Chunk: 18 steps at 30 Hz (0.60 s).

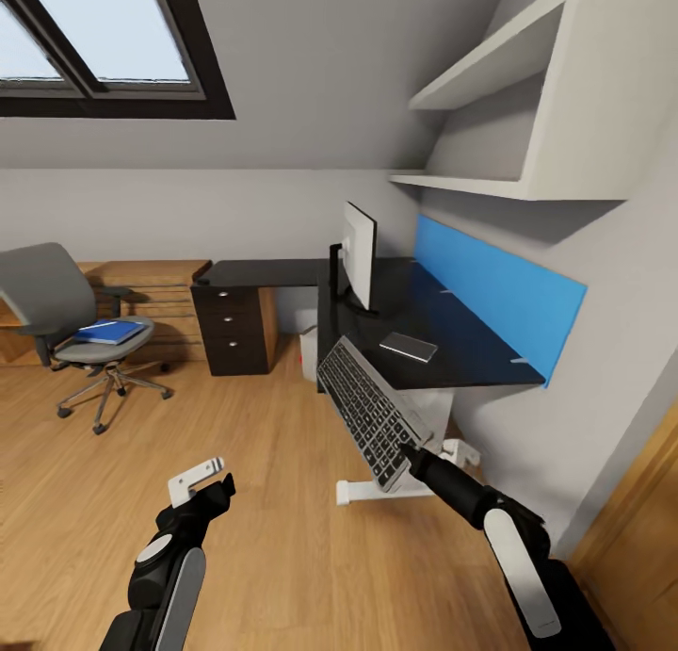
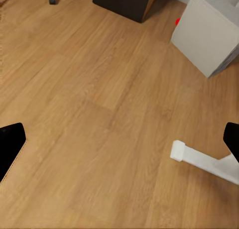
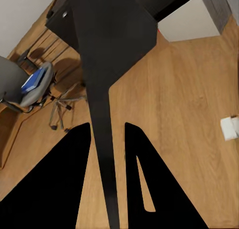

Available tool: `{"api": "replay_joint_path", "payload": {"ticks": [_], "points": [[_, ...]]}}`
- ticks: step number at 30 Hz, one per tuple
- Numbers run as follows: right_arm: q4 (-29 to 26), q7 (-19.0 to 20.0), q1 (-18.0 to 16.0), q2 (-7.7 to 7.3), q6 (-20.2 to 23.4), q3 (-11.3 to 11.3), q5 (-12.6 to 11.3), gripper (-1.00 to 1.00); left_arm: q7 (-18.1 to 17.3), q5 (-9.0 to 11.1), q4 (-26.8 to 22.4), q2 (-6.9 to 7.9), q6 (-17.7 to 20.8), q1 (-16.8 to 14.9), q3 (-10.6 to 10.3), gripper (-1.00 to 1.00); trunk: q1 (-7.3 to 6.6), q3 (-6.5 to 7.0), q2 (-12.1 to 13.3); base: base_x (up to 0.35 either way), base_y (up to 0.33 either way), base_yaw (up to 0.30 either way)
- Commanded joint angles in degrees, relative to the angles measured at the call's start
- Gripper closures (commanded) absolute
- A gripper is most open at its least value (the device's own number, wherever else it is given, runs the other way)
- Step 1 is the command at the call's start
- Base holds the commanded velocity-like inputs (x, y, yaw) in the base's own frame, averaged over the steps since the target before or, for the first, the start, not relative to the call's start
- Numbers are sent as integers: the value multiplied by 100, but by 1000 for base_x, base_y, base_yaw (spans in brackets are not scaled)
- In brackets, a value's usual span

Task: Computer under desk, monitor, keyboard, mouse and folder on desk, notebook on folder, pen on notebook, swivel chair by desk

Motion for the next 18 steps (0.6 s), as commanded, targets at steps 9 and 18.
{"api": "replay_joint_path", "payload": {"ticks": [9,18], "points": [[144,-1025,-984,877,-16,251,-94,100,42,77,-7,71,36,-3,-3,-100,0,-6,-4,25,294,0],[206,-282,-1003,697,-24,204,-611,100,42,116,-28,45,51,-3,-55,-100,0,-6,-4,134,303,0]]}}
